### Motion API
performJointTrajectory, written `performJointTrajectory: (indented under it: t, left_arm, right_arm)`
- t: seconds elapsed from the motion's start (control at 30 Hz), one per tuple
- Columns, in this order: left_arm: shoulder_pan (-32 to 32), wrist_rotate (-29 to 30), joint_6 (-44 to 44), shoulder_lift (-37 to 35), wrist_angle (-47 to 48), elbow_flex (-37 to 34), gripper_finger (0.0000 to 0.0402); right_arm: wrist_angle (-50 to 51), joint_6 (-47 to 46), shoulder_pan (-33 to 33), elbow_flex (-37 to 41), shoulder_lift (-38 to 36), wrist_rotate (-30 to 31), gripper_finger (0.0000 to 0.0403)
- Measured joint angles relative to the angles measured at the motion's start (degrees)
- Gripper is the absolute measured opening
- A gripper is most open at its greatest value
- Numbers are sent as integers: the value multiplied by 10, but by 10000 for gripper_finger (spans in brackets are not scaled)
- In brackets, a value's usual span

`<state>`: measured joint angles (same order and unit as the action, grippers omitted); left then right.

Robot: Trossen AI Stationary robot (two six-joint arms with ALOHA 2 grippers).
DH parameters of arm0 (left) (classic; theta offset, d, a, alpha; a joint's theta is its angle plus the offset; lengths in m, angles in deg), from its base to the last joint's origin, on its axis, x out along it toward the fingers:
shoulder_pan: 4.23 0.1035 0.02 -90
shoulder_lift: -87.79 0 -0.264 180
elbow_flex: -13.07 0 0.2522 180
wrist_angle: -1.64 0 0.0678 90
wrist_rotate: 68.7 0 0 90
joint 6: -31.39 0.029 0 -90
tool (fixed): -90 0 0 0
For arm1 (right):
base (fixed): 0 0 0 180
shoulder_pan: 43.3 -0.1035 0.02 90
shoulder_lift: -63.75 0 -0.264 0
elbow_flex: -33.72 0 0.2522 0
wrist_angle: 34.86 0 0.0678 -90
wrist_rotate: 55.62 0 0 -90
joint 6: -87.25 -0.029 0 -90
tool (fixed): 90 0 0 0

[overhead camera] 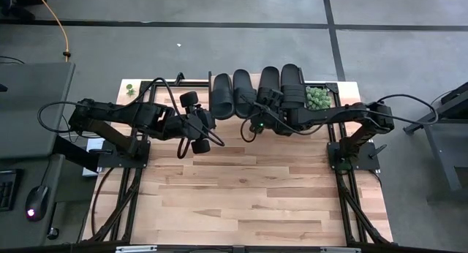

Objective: Pick and place slides into the shelf
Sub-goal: Adjust the black slippers on the shelf

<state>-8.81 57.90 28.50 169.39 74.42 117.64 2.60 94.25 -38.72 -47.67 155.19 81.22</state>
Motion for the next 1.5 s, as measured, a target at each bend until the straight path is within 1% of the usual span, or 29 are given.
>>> performJointTrajectory:
  t: [0.03,0.07,0.23,0.4,0.57,0.87,0.97,1.13,1.23,1.4,1.5]
  left_arm:
    - [0,0,0,0,0,0,177]
    - [0,0,0,0,0,0,177]
    - [0,0,0,0,1,0,177]
    - [0,0,0,0,3,0,177]
    - [0,0,0,0,3,0,177]
    - [0,0,0,0,12,0,177]
    - [0,0,0,0,12,0,177]
    - [0,0,14,0,12,0,177]
    - [0,-9,28,0,12,0,177]
    - [0,-17,40,0,12,0,177]
    - [0,-17,40,0,12,0,177]
  right_arm:
    - [7,-1,0,0,0,-16,142]
    - [16,-9,0,0,0,-19,142]
    - [69,-58,-10,-2,-2,-4,142]
    - [73,-53,-27,-3,-2,3,142]
    - [90,-51,-34,-31,-1,16,142]
    - [123,-49,-54,-102,-1,-35,142]
    - [113,-26,-60,-121,-1,-72,142]
    - [68,25,-60,-146,-1,-160,142]
    - [41,49,-49,-155,-1,-209,142]
    - [17,49,-15,-160,0,-285,142]
    - [11,47,6,-159,8,-313,142]
